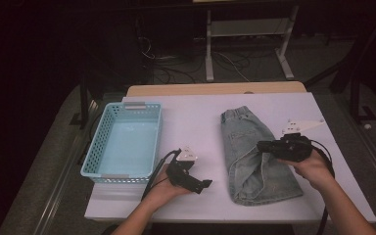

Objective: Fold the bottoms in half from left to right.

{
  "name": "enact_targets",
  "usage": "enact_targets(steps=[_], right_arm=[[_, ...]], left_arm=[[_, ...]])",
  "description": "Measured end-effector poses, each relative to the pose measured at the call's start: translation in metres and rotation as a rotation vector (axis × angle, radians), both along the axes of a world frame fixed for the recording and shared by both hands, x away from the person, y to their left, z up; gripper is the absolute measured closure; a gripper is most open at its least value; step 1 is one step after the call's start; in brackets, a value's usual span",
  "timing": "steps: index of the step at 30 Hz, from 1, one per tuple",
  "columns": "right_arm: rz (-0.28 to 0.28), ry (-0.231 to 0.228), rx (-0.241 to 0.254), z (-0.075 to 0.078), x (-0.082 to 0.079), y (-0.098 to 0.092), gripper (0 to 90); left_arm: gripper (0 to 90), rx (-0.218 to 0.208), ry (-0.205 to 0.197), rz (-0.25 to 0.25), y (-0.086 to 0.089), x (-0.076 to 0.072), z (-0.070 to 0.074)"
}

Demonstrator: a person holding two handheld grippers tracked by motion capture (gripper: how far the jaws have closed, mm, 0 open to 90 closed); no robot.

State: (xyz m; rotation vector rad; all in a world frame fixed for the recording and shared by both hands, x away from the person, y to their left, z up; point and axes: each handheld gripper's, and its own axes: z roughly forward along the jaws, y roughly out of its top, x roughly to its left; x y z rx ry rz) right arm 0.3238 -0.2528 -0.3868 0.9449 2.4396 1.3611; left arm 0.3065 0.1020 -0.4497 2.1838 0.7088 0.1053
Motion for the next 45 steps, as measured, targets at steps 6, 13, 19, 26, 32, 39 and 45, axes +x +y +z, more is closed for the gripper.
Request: enact_targets(steps=[6,13,19,26,32,39,45], right_arm=[[-0.022,0.000,-0.001,-0.001,-0.007,-0.014,80.7],[-0.048,0.015,-0.014,-0.006,-0.019,-0.027,80.6],[-0.072,0.031,-0.032,-0.012,-0.030,-0.040,80.6],[-0.088,0.060,-0.054,-0.021,-0.040,-0.052,80.7],[-0.096,0.095,-0.082,-0.031,-0.047,-0.059,80.7],[-0.091,0.123,-0.089,-0.037,-0.056,-0.062,67.7],[-0.046,0.059,0.001,-0.017,-0.059,-0.049,64.8]], left_arm=[[0.2,0.003,0.002,-0.004,0.000,0.000,-0.001],[0.2,0.001,0.003,-0.003,0.000,0.000,0.000],[0.2,0.000,0.003,-0.003,-0.001,-0.001,0.000],[0.2,0.000,0.003,0.000,0.000,-0.001,0.000],[0.2,0.000,0.003,0.003,0.000,-0.001,0.000],[0.2,0.003,0.003,0.000,-0.001,0.000,0.000],[0.2,0.004,0.006,-0.002,-0.002,-0.001,-0.001]])
